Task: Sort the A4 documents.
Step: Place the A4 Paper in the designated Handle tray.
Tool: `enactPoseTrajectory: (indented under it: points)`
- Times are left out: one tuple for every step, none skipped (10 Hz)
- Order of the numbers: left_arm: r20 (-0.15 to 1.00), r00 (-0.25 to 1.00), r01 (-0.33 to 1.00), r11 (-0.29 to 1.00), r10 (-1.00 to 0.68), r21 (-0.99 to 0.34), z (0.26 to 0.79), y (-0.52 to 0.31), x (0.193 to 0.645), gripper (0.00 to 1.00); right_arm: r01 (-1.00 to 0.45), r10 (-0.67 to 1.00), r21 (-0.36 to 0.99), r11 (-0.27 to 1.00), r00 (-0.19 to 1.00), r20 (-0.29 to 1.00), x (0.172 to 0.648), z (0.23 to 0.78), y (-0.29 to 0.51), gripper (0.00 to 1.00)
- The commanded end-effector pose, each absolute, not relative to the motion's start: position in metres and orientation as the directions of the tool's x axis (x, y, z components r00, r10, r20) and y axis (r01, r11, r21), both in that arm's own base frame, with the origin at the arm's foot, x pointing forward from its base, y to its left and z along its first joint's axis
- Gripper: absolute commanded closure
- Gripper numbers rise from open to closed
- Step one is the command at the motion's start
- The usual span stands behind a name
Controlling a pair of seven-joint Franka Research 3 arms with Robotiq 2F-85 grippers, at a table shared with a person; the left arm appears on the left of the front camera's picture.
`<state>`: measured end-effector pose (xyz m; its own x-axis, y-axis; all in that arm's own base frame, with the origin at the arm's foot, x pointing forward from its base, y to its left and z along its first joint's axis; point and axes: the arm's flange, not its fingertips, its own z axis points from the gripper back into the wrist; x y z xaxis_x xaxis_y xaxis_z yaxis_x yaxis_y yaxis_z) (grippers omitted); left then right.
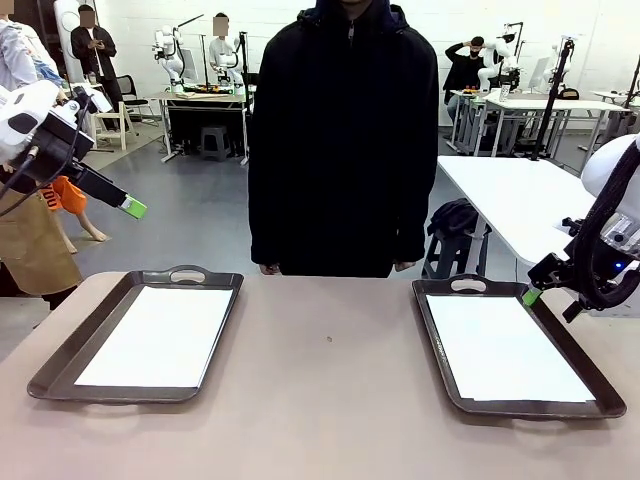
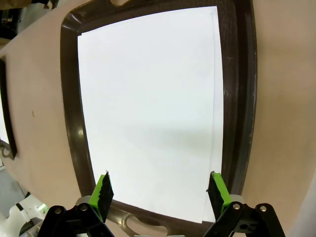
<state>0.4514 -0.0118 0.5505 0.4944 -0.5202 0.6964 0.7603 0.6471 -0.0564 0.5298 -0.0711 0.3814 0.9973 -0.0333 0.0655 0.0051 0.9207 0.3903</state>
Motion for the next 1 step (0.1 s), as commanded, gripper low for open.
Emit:
enactPoseTrajectory:
  points:
    - [0.698,0.49,0.763,0.644,-0.522,-0.054,0.5509,-0.0113,0.4511,0.0,0.001,-0.03,0.389,0.921,0.997,0.068,0.5318,0.3809,-0.0713,0.0]
